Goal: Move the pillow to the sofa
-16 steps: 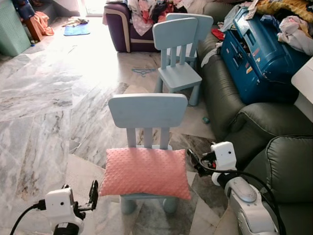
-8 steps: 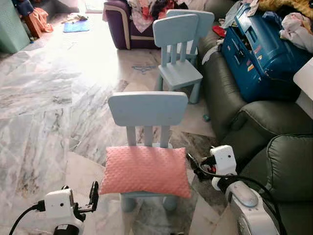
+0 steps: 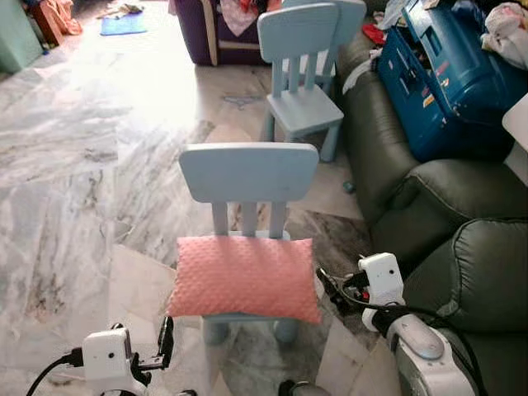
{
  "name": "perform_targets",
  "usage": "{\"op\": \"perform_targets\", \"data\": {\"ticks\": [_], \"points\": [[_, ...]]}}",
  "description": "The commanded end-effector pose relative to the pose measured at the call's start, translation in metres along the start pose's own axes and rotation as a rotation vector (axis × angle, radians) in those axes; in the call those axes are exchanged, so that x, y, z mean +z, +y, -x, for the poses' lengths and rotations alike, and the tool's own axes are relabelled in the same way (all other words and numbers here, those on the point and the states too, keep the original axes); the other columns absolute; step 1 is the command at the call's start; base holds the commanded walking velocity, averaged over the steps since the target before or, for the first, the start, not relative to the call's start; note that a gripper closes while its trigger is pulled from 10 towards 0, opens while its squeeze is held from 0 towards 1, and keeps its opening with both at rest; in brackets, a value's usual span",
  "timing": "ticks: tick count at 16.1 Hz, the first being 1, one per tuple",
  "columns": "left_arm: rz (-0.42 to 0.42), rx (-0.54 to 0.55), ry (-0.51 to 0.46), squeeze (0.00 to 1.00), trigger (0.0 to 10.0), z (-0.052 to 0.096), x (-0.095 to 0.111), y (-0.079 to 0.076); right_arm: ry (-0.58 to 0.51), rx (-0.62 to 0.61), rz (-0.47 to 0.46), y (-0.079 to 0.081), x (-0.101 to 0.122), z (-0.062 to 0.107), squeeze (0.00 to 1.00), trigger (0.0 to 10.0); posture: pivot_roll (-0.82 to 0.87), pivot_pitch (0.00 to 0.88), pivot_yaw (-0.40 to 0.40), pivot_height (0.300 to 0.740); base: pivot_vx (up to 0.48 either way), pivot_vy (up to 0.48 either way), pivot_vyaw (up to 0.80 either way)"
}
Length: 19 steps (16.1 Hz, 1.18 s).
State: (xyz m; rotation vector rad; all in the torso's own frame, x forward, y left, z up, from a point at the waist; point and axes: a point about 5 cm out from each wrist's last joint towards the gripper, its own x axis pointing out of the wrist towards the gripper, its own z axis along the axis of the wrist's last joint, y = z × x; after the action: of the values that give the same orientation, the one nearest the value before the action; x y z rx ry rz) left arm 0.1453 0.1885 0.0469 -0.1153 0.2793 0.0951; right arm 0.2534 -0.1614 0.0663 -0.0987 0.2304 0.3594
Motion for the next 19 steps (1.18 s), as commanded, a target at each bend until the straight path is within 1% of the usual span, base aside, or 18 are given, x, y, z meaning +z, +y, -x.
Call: {"op": "perform_targets", "data": {"ticks": [1, 5, 6, 9, 11, 12, 19], "points": [[-0.016, 0.011, 0.016, 0.00, 10.0, 0.0035, -0.0010, 0.0017, -0.002, 0.007, 0.008, -0.0006, 0.0023, 0.0032, 0.00, 10.0, -0.12, 0.230, -0.013, 0.732, 0.000, 0.000, 0.00], [-0.016, 0.013, 0.018, 0.00, 10.0, 0.0024, -0.0008, 0.0017, 0.011, 0.019, 0.022, 0.0007, 0.0020, 0.0028, 0.00, 10.0, -0.12, 0.229, -0.016, 0.732, 0.000, 0.000, 0.00], [-0.015, 0.013, 0.019, 0.00, 10.0, 0.0022, -0.0009, 0.0018, 0.012, 0.020, 0.021, 0.0009, 0.0020, 0.0026, 0.00, 10.0, -0.12, 0.229, -0.015, 0.723, 0.000, 0.000, 0.00], [-0.014, 0.010, 0.023, 0.00, 10.0, 0.0020, -0.0021, 0.0012, 0.014, 0.021, 0.019, 0.0015, 0.0016, 0.0027, 0.00, 10.0, -0.12, 0.231, -0.013, 0.693, 0.000, 0.000, 0.00], [-0.015, 0.008, 0.024, 0.00, 10.0, 0.0020, -0.0023, 0.0013, 0.017, 0.022, 0.015, 0.0018, 0.0005, 0.0035, 0.00, 10.0, -0.12, 0.232, -0.011, 0.666, 0.000, 0.000, 0.00], [-0.015, 0.007, 0.024, 0.00, 10.0, 0.0020, -0.0024, 0.0013, 0.017, 0.022, 0.015, 0.0018, 0.0004, 0.0037, 0.00, 10.0, -0.12, 0.232, -0.011, 0.661, 0.000, 0.000, 0.00], [-0.015, 0.007, 0.033, 0.00, 10.0, 0.0023, -0.0052, 0.0022, 0.022, 0.024, 0.016, 0.0011, -0.0007, 0.0049, 0.00, 10.0, -0.13, 0.240, -0.015, 0.577, 0.000, 0.000, 0.00]]}}
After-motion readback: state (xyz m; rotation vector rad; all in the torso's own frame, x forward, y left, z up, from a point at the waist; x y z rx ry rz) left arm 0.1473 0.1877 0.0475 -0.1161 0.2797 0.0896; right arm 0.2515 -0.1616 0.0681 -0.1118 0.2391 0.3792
